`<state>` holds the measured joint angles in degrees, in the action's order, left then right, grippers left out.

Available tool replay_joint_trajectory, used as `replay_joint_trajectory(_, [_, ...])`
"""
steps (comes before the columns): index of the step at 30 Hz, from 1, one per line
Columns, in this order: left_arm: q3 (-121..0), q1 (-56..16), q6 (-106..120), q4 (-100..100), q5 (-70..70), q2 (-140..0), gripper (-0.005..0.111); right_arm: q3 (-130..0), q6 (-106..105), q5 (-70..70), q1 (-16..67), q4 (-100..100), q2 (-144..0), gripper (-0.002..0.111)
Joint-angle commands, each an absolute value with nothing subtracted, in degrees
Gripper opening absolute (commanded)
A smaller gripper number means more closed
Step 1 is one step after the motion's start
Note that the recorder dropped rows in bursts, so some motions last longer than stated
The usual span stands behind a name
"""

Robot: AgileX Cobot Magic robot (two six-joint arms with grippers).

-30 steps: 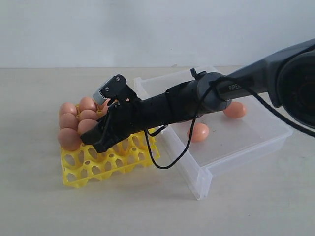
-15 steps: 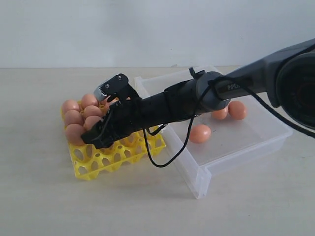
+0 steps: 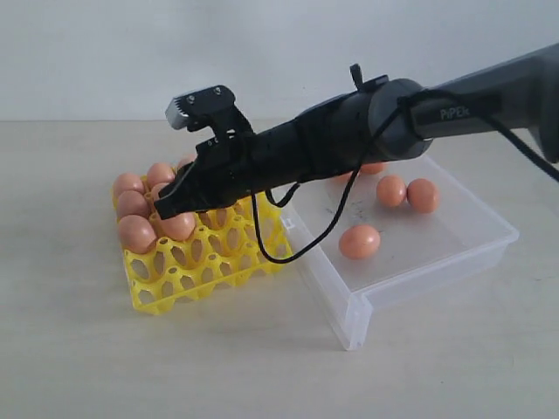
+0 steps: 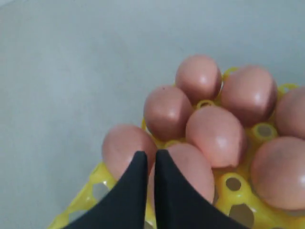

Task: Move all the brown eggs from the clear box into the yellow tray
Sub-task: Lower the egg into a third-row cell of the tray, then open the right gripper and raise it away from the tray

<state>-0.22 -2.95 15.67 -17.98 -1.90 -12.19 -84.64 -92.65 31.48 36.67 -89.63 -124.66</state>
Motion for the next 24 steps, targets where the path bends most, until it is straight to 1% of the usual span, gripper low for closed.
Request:
replay_joint_trajectory(1, [0.0,-3.3,16.0,-18.3,-2.6,-12.4,0.004,-84.7,-88.3,32.9,36.7,-86.7,-126.8,0.0])
replay_joint_trajectory(9, [0.0,-3.3,16.0,-18.3,-2.6,-12.4,0.004,-84.7,-80.9,34.3,36.7,-79.0,-129.2,0.0])
replay_joint_trajectory(14, [0.0,-3.3,16.0,-18.3,-2.6,-12.4,0.004,-84.7,-78.6,41.6,36.7,-76.1,-129.3,0.0])
replay_joint_trajectory(20, [0.0,-3.3,16.0,-18.3,-2.6,-12.4,0.004,-84.7,-77.0,42.2,36.7,-70.4,-128.3,0.0])
replay_joint_trajectory(24, [0.0,-3.3,16.0,-18.3,-2.6,-12.4,0.004,-84.7,-74.3,39.7,36.7,-62.6,-123.6,0.0])
